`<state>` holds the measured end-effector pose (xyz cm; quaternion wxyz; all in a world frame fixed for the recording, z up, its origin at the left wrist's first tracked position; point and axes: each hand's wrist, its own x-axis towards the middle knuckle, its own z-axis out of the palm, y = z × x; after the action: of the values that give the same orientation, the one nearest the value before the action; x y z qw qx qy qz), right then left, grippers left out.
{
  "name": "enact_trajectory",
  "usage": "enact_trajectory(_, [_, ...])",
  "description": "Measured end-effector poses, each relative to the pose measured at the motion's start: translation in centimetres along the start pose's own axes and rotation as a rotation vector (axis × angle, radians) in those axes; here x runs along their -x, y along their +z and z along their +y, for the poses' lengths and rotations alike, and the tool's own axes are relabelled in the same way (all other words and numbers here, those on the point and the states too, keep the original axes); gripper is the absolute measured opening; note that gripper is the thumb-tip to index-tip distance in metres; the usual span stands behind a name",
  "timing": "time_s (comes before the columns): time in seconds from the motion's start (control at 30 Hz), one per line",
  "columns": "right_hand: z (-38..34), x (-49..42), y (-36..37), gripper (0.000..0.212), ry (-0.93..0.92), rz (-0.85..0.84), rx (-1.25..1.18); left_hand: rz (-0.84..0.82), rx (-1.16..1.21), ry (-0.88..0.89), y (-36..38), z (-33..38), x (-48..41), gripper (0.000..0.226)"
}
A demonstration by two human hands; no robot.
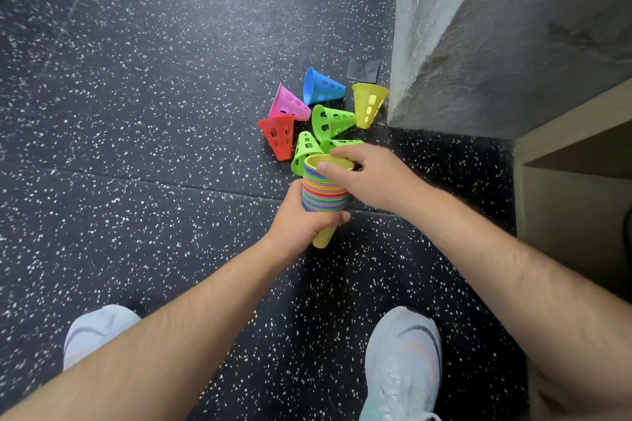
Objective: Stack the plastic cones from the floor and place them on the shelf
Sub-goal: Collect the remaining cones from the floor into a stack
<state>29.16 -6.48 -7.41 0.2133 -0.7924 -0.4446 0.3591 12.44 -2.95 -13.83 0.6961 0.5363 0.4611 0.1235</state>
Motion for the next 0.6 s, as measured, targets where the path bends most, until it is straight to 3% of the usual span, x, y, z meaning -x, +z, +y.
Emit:
enact_trajectory(0.23, [-0.2,-0.1,2.8,0.063,-0.072,-0.059,-0.063,0.106,-0.018,0.048,-1.2,-1.3,0.2,0.066])
enact_trajectory(0.33, [0.4,-0.9,2.8,0.043,-0.254,0.092,-0.038,0.15,-0.038,0.079,-1.6,-1.2,-0.1,0.068])
enact_trajectory(0.4, [1.4,-1.9,2.5,0.028,-0.368,0.212,0.064,0.163,-0.048,0.098,-1.9,-1.0,-0.4,0.072])
enact_trajectory(0.43, [2.0,-2.5,2.3,0.03,-0.379,0.227,0.152,0.161,-0.053,0.097,-2.1,-0.9,-0.5,0.072])
enact_trajectory(0.53, [3.7,-4.0,2.0,0.043,-0.373,0.136,0.488,0.14,-0.07,0.098,-2.5,-0.8,-0.6,0.069])
enact_trajectory(0.6, [4.7,-4.5,1.9,0.04,-0.419,0.086,0.598,0.113,-0.086,0.103,-2.7,-1.0,-0.7,0.071])
